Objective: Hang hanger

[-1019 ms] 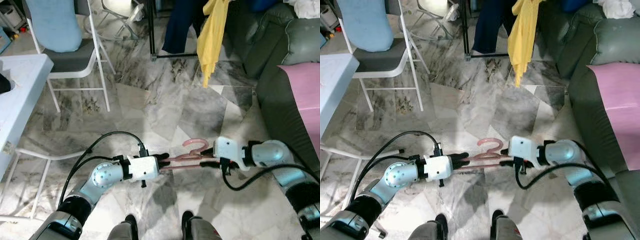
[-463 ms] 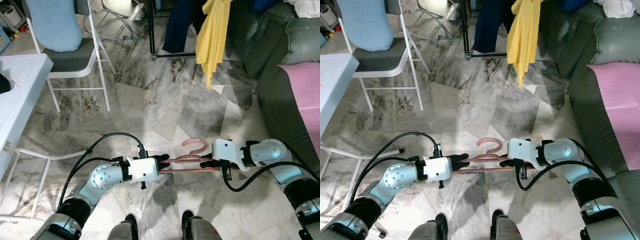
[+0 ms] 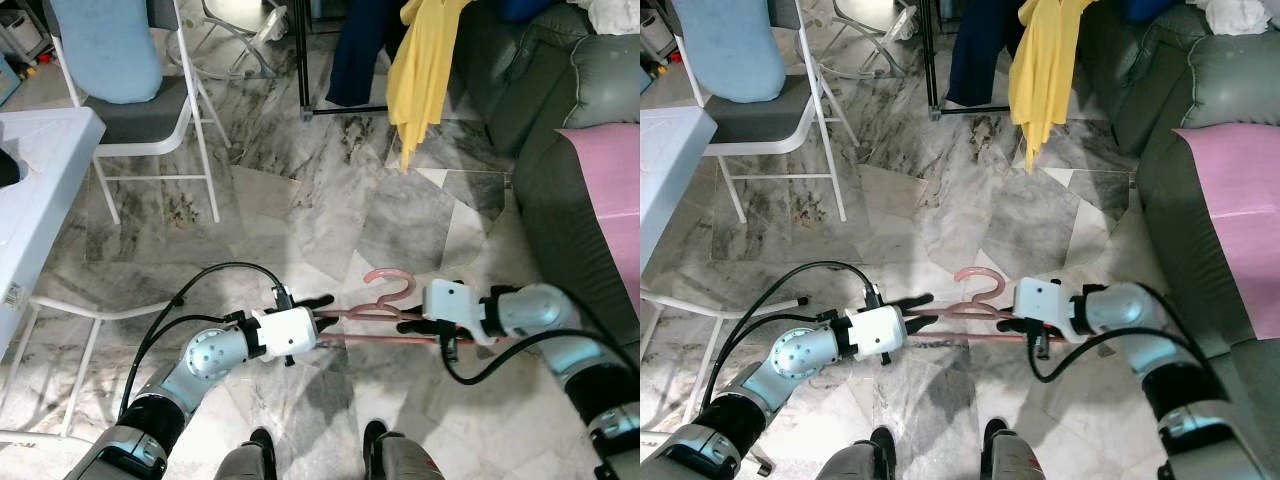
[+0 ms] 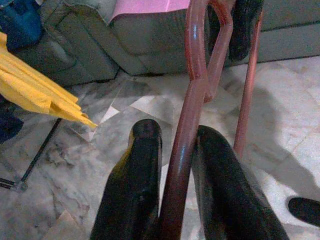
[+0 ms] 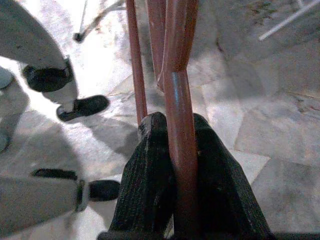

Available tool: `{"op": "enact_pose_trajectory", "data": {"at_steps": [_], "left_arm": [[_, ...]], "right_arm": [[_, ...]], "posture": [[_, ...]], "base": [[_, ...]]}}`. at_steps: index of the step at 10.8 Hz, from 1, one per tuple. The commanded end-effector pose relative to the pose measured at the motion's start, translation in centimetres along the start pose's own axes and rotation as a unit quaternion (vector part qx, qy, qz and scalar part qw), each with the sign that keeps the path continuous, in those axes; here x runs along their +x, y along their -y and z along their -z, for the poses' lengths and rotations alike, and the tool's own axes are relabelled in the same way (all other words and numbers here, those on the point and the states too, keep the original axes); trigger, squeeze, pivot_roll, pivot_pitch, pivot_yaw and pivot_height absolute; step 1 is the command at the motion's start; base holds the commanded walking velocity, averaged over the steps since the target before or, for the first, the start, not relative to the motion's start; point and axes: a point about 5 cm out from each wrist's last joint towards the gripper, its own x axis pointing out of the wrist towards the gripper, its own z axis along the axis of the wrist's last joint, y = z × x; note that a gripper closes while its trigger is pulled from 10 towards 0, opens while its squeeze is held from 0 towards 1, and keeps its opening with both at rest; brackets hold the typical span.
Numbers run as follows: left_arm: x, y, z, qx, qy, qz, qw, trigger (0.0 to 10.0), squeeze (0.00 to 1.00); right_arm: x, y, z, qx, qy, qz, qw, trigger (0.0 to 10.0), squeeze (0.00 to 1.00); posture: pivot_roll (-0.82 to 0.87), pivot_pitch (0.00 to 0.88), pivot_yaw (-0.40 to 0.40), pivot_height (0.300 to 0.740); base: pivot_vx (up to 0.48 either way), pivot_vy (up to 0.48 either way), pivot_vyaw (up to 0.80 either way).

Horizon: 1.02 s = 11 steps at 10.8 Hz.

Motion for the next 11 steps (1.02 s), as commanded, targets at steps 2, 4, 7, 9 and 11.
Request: {"op": "enact_pose_trajectory", "data": {"at_steps": [2,4,7,9,11], "left_arm": [[-0.6,0.6,1.2,0.004,-0.034,0.012,0.999,10.0,1.00],[-1.0,0.1,1.8,-0.015,-0.052,-0.014,0.998,10.0,1.00],[-2.2,-0.1,4.6,-0.158,-0.133,-0.185,0.961,10.0,1.00],[-4.0,0.2,7.0,-0.294,-0.189,-0.336,0.875,10.0,1.00],[-3.9,0.4,7.1,-0.333,-0.184,-0.380,0.843,10.0,0.00]], "right_arm": [[0.6,-0.8,1.9,0.043,-0.041,0.044,0.997,0.0,0.00],[1.4,-1.9,3.4,0.091,-0.074,0.083,0.990,0.0,0.00],[2.9,-3.1,5.3,0.231,-0.083,0.237,0.940,0.0,0.00],[3.7,-3.9,5.5,0.361,-0.025,0.384,0.849,0.0,0.00],[3.9,-4.5,4.9,0.425,0.013,0.459,0.780,0.0,0.00]], "posture": [[-0.07,0.275,0.077,0.740],[-0.07,0.275,0.082,0.740],[-0.07,0.271,0.082,0.740],[-0.07,0.244,0.059,0.740],[-0.07,0.214,0.032,0.740]], "base": [[0.000,0.000,0.00],[0.000,0.000,0.00],[0.000,0.000,0.00],[0.000,0.000,0.00],[0.000,0.000,0.00]]}}
